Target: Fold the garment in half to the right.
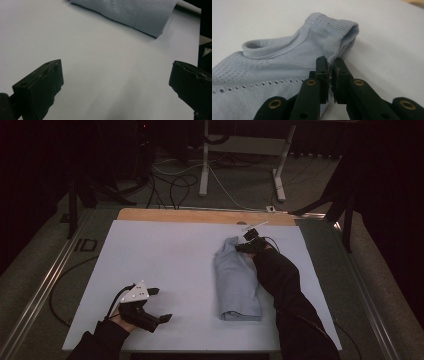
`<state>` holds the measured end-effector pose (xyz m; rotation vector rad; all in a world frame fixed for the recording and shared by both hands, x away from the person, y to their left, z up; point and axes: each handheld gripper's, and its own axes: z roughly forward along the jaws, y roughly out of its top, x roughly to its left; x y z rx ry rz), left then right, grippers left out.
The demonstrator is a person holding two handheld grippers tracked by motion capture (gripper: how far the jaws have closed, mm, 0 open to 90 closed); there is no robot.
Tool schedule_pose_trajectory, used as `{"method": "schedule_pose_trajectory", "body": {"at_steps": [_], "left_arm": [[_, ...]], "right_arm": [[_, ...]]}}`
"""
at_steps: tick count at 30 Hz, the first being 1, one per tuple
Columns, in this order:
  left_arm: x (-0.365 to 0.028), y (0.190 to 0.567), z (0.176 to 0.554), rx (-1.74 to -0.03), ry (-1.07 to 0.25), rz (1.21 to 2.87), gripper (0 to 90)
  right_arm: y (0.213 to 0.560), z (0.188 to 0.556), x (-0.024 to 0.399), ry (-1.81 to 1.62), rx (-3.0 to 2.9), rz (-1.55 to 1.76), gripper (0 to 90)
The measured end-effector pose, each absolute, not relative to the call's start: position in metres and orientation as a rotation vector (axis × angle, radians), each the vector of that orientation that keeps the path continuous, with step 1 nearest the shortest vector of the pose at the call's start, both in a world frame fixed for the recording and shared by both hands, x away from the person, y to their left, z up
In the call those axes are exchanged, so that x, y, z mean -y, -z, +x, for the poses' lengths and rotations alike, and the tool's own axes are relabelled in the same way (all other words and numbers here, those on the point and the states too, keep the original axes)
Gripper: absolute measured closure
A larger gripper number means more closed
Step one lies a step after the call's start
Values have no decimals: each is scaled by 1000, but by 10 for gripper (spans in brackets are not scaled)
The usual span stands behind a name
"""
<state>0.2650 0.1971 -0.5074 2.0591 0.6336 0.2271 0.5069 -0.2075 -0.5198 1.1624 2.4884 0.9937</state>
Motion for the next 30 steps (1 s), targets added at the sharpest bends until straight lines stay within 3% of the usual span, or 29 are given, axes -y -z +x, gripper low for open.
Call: {"method": "schedule_pose_trajectory", "body": {"at_steps": [4,7,16,17,18,19,23,30], "left_arm": [[-203,508,264,-651,-247,2055,7],[-206,508,262,-646,-253,2064,7],[-213,508,263,-652,-249,2043,7],[-213,508,263,-652,-249,2043,7],[-213,509,263,-654,-250,2045,7],[-214,509,263,-657,-250,2046,7],[-214,509,262,-655,-252,2044,7],[-219,511,263,-672,-253,2029,7]], "right_arm": [[520,507,206,-982,-2480,1172,814],[520,507,206,-965,-2467,1172,744],[506,502,211,-1022,-2453,1187,353],[506,502,211,-1022,-2453,1187,353],[500,499,213,-1053,-2474,1179,247],[497,496,213,-1062,-2480,1164,198],[483,486,217,-1124,-2462,1153,149],[464,456,214,-1175,-2468,1043,138]]}}
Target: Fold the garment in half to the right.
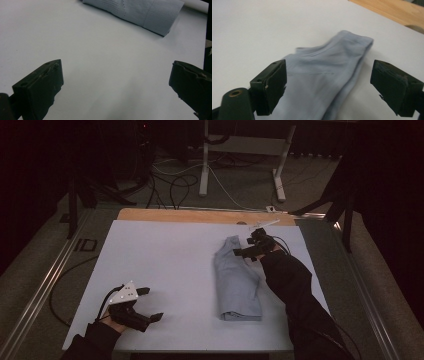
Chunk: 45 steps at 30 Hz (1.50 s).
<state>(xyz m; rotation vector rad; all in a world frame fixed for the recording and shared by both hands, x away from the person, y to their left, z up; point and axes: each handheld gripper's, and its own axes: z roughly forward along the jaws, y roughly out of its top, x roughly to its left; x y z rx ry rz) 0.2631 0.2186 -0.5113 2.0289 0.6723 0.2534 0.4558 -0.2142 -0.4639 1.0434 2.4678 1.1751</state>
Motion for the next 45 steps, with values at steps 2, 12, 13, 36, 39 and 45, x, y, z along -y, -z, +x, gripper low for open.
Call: {"method": "schedule_pose_trajectory", "body": {"at_steps": [2,12,13,36,39,45], "left_arm": [[-219,512,263,-672,-256,2027,7],[-219,515,265,-674,-249,2004,7],[-219,515,265,-676,-253,2002,7],[-222,518,267,-686,-252,2001,7],[-222,518,268,-692,-249,2000,7],[-223,518,268,-692,-252,1993,7]], "right_arm": [[459,447,214,-1191,-2465,1028,143],[439,407,213,-1258,-2457,932,165],[437,403,213,-1269,-2461,918,165],[459,335,183,-1428,-2650,644,453],[470,329,182,-1348,-2662,584,603],[480,323,176,-1274,-2700,516,795]]}}
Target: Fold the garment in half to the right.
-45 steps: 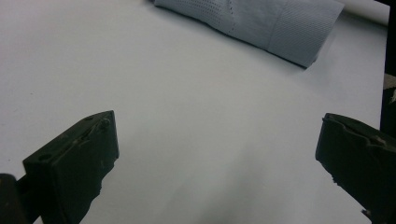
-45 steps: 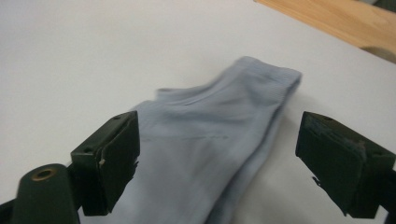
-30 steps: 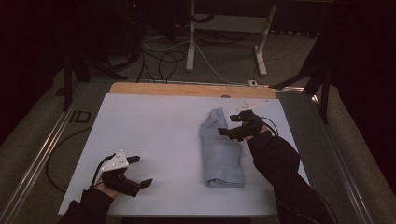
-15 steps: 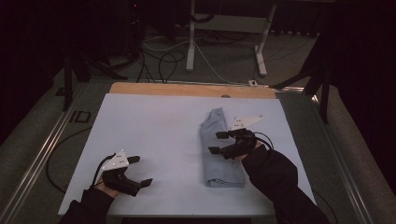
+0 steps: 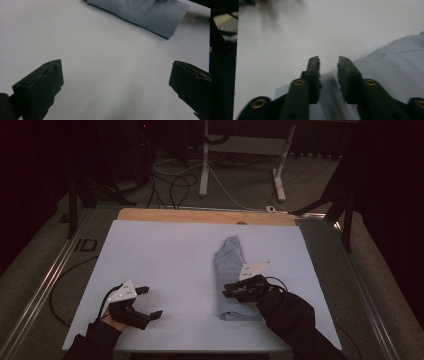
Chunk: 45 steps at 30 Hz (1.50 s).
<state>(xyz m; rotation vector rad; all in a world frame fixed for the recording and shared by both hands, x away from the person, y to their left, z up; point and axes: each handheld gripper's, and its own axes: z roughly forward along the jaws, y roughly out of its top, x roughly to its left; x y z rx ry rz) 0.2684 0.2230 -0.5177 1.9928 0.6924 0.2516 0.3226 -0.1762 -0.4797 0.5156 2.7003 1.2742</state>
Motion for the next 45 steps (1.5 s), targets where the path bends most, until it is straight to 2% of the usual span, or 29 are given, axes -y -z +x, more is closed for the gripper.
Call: {"method": "schedule_pose_trajectory", "body": {"at_steps": [2,3,23,37,45], "left_arm": [[-223,518,268,-692,-248,1995,7],[-223,518,269,-693,-248,1996,7],[-222,520,268,-690,-244,2000,7],[-224,519,268,-692,-248,1993,7],[-223,519,268,-691,-250,2000,7]], "right_arm": [[482,322,175,-1246,-2706,507,890],[484,322,175,-1239,-2710,506,898],[523,312,185,-1188,-2857,525,900],[524,302,186,-1157,-2881,413,900],[523,306,185,-1179,-2894,475,900]]}}
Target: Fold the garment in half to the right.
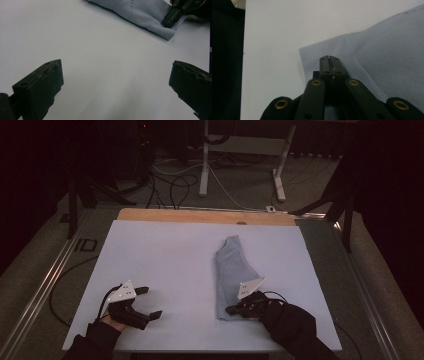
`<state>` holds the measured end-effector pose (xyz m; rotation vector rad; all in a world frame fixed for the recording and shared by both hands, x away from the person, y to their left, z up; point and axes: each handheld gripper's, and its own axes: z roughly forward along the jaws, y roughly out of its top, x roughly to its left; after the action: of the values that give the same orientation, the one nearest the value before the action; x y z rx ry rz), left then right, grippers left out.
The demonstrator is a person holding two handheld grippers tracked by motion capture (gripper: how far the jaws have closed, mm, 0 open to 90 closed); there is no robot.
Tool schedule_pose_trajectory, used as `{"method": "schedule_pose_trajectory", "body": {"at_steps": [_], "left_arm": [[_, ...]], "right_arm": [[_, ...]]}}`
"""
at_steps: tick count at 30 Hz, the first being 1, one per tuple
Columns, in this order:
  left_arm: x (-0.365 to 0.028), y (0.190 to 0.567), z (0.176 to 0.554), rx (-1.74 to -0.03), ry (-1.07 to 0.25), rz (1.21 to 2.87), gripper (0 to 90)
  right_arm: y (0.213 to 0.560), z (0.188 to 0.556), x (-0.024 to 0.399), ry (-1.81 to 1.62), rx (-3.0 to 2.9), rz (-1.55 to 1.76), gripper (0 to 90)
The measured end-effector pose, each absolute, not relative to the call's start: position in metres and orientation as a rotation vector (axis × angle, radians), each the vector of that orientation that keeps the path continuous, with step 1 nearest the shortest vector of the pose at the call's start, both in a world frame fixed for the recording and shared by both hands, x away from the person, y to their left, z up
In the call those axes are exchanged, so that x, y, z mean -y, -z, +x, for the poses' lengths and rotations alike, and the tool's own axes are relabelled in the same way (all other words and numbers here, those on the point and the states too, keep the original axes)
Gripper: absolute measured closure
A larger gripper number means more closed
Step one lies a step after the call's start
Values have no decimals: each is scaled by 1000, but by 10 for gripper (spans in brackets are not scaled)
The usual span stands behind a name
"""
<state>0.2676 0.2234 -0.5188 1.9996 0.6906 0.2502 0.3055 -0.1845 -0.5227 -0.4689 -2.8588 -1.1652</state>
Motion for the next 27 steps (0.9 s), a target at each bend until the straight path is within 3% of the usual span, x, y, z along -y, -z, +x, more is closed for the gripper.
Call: {"method": "schedule_pose_trajectory", "body": {"at_steps": [10,13,16,18,19,20,21,22,24,27], "left_arm": [[-225,518,268,-694,-253,1993,7],[-225,518,267,-692,-253,1992,7],[-225,517,267,-692,-256,1991,7],[-225,517,267,-691,-256,1993,7],[-225,517,267,-691,-256,1993,7],[-226,517,268,-696,-255,1987,7],[-225,517,267,-695,-255,1990,7],[-225,517,267,-695,-255,1990,7],[-225,517,267,-693,-253,1990,7],[-226,517,267,-693,-254,1991,7]], "right_arm": [[499,309,191,1300,2851,-534,896],[494,311,194,1321,2858,-565,854],[490,315,198,1344,2863,-603,755],[486,317,200,1370,2857,-617,643],[486,317,200,1370,2857,-617,643],[483,317,202,1393,2859,-646,531],[481,319,203,1405,2849,-654,476],[481,319,203,1405,2849,-654,476],[477,321,206,1423,2852,-688,308],[474,323,209,1438,2828,-726,166]]}}
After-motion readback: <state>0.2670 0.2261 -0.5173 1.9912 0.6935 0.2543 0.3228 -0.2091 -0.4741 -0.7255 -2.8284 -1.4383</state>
